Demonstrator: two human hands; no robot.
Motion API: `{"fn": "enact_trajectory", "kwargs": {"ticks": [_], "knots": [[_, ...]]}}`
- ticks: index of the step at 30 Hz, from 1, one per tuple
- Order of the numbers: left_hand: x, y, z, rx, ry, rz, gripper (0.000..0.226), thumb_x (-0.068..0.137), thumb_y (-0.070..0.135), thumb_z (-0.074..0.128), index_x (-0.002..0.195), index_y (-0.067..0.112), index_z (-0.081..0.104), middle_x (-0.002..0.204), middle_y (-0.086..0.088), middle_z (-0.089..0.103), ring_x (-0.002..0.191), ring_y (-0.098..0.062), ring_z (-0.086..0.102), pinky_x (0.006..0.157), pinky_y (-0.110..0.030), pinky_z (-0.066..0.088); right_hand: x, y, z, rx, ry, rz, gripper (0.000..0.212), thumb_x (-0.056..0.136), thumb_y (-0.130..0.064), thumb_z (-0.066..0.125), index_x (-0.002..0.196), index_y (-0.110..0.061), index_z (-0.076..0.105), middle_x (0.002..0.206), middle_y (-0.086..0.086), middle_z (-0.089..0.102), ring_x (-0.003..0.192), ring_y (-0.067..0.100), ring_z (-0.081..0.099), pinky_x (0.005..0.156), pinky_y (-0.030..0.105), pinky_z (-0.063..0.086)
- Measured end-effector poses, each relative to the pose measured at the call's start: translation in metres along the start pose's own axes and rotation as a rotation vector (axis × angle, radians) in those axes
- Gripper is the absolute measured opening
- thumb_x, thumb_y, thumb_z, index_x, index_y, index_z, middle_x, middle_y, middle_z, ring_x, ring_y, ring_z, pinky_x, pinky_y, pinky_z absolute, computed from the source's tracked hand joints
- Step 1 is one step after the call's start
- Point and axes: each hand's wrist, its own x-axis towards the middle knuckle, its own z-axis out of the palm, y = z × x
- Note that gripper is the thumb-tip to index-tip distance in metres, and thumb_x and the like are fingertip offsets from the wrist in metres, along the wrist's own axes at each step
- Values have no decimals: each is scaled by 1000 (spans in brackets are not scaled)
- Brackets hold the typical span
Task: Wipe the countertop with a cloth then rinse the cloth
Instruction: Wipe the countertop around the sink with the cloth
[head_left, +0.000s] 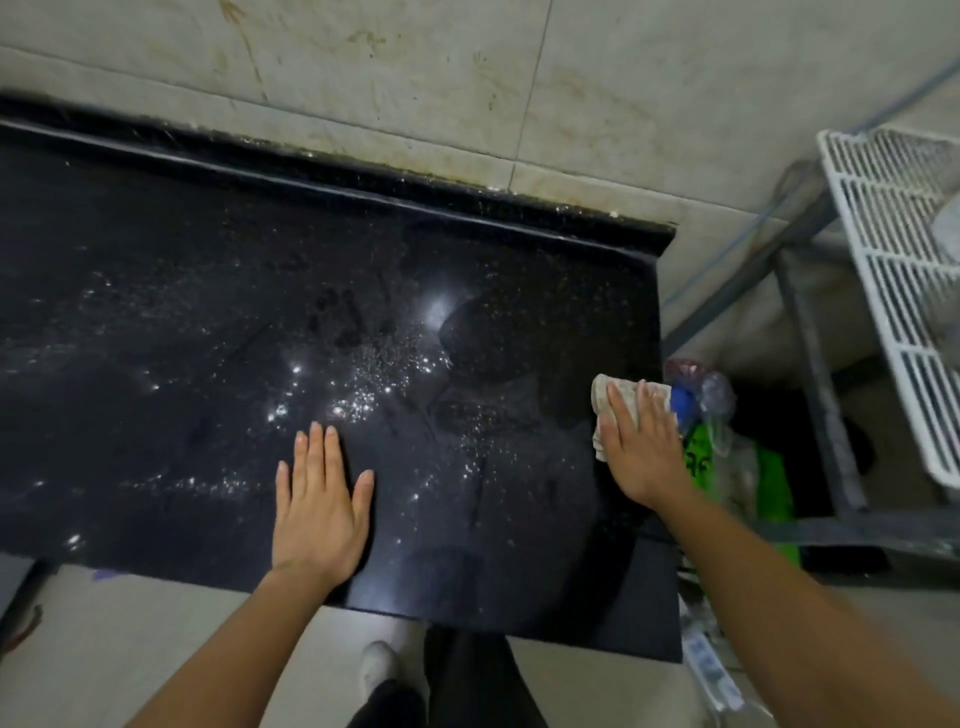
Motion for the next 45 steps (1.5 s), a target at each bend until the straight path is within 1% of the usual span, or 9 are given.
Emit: {"fn": "enact_trajectory", "kwargs": {"ticks": [4,9,17,21,24,31,37,40,45], "knots": [[-13,-9,0,18,-8,33,72,93,52,8,150,11,-8,157,-2,-14,141,-12,-21,115,-34,-13,-64,-11,17,14,32,0,87,75,-62,-30,152,-29,-9,161,3,-13,145,25,-22,117,46,-11],[-28,-23,5,73,-52,71,75,90,53,4,149,9,-8,158,-5,-14,144,-17,-18,117,-37,-9,-137,-30,33,105,60,57,89,66,-72,-34,143,-29,-20,160,7,-13,139,12,-26,116,37,-13],[-30,-35,0,92,-149,123,72,94,54,8,148,12,-15,156,-3,-22,141,-14,-24,117,-36,-11,-221,-53,62,151,2,25,79,70,-74,-29,141,-41,-23,149,-9,-33,135,9,-38,104,22,-31],[-29,-36,0,83,-155,121,74,92,55,6,149,13,-15,156,-3,-22,141,-14,-25,117,-36,-11,-218,-48,60,214,4,50,76,70,-80,-23,140,-51,-16,154,-10,-27,137,8,-35,109,25,-25],[-28,-36,1,82,-148,113,74,92,55,8,149,13,-13,156,-3,-22,141,-14,-25,117,-36,-11,-191,-46,53,214,43,164,79,68,-80,-24,140,-46,-21,158,-1,-21,142,15,-29,115,35,-17],[-25,-36,3,82,-153,109,73,93,55,11,149,14,-13,157,-2,-21,141,-14,-25,115,-35,-14,-110,-46,12,239,37,288,57,100,-52,15,151,-38,-7,159,8,-18,146,26,-19,116,43,-12],[-25,-36,3,74,-174,101,72,94,55,11,148,16,-16,156,-1,-23,140,-12,-27,114,-34,-16,-78,-56,0,277,41,334,59,100,-54,13,152,-35,-6,159,8,-18,146,24,-20,116,44,-14],[-24,-35,1,70,-191,96,72,94,55,11,148,16,-16,156,-1,-23,141,-13,-26,115,-35,-15,-103,-61,12,226,53,215,57,100,-52,14,151,-36,-6,160,7,-16,146,24,-18,116,42,-14],[-26,-34,-2,72,-219,89,72,94,55,10,147,16,-18,155,-2,-25,140,-14,-27,115,-36,-15,-171,-83,42,161,-2,-5,69,79,-72,-18,142,-43,-20,158,3,-22,144,22,-26,115,38,-17]]}}
